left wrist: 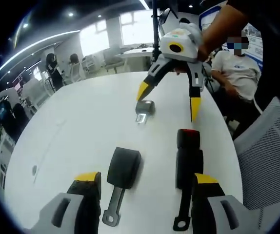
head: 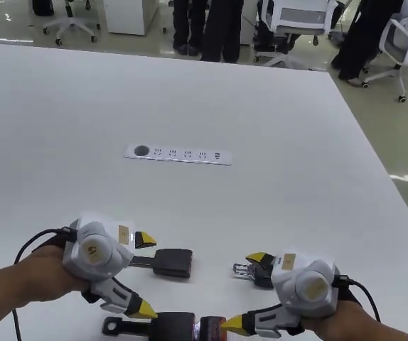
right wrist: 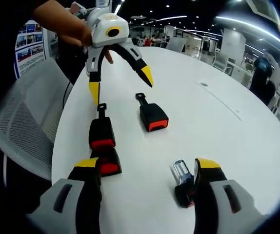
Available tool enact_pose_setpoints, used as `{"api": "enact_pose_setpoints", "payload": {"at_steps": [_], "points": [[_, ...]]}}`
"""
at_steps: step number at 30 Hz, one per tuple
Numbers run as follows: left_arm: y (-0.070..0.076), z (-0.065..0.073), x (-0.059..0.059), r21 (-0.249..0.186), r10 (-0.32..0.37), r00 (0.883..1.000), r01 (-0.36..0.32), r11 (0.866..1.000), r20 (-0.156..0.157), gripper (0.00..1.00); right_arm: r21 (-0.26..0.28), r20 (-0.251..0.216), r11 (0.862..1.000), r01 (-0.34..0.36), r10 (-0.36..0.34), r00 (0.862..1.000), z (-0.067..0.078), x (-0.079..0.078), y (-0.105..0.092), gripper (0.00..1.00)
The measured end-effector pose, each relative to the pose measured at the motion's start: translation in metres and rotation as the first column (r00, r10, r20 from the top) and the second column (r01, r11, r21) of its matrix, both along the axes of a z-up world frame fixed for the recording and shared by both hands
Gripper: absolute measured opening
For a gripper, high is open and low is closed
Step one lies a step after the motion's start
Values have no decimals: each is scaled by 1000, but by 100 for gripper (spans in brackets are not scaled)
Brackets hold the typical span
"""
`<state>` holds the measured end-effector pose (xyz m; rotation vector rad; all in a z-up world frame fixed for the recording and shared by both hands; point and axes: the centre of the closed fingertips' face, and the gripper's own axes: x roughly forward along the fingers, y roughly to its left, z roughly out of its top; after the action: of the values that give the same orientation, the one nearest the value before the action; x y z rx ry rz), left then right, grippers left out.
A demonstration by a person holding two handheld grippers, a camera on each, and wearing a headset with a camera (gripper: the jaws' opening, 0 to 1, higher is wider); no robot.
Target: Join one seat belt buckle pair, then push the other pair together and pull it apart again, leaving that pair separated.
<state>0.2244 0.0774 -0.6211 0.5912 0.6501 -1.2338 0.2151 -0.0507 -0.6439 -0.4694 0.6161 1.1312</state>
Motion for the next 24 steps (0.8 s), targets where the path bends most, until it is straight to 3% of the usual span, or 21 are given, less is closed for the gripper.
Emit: {"api": "enact_pose_setpoints", "payload": {"at_steps": [5, 11, 24], "points": [[0, 3, 17, -5, -6, 1000, 6, 1000, 11, 78, -14, -7, 1000, 8, -8, 1000, 2, 12, -16, 78], [0, -5, 31, 2, -22, 1000, 22, 1000, 0, 78, -29, -21, 999, 13, -13, 1000, 3, 27, -34, 78], [-3, -34, 42, 27, -55, 997, 56, 998, -45, 77, -56, -96, 998, -21, 15, 995, -15, 46, -50, 72]]}}
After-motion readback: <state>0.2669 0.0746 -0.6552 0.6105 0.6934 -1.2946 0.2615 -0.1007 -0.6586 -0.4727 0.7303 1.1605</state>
